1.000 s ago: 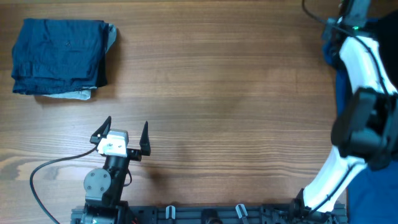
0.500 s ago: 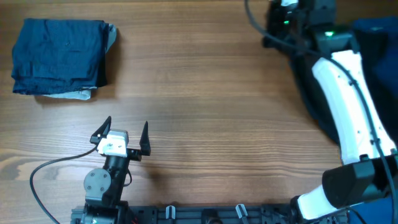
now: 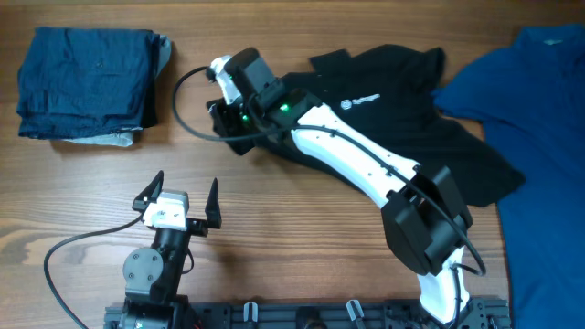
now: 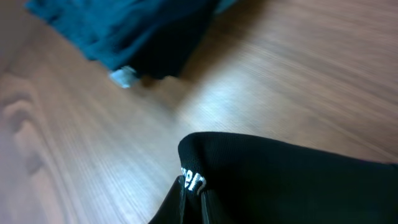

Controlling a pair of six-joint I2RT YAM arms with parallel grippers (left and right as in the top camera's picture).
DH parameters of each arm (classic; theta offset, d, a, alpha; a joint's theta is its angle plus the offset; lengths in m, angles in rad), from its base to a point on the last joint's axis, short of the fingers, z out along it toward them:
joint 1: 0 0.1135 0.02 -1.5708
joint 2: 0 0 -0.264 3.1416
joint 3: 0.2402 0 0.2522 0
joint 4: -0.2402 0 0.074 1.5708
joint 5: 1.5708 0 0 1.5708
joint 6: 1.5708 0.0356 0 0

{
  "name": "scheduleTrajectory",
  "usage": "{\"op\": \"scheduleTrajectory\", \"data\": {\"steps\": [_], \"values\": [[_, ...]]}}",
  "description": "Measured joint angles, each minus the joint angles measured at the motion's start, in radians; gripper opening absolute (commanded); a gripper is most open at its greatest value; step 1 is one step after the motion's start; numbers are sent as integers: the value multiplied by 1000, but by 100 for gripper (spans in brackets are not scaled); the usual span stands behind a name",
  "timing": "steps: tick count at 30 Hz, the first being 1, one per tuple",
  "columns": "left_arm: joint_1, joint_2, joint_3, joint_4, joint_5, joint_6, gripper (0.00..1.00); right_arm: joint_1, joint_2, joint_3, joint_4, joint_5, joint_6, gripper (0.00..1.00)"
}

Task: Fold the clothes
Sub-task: 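Drag the black shirt leftward to the table center and release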

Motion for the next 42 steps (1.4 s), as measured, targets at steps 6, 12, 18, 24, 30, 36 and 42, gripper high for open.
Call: {"op": "scheduleTrajectory", "data": {"steps": [6,12,18,24,30,36,42], "values": [[0,0,0,0,0,0,100,27,0,0,0,-53,-2,84],[0,0,0,0,0,0,100,-160,-188,0,-159,50,-53,76],[0,0,0,0,0,0,100,-504,-360,19,-363,139,-50,5],[0,0,0,0,0,0,100,-671,-133,19,-288,200,-47,6],[0,0,0,0,0,0,100,-681,106,17,-250,237,-46,7],[0,0,0,1,0,0,100,-681,232,20,-146,251,-47,4],[0,0,0,0,0,0,100,-681,320,39,182,251,-47,4]]}}
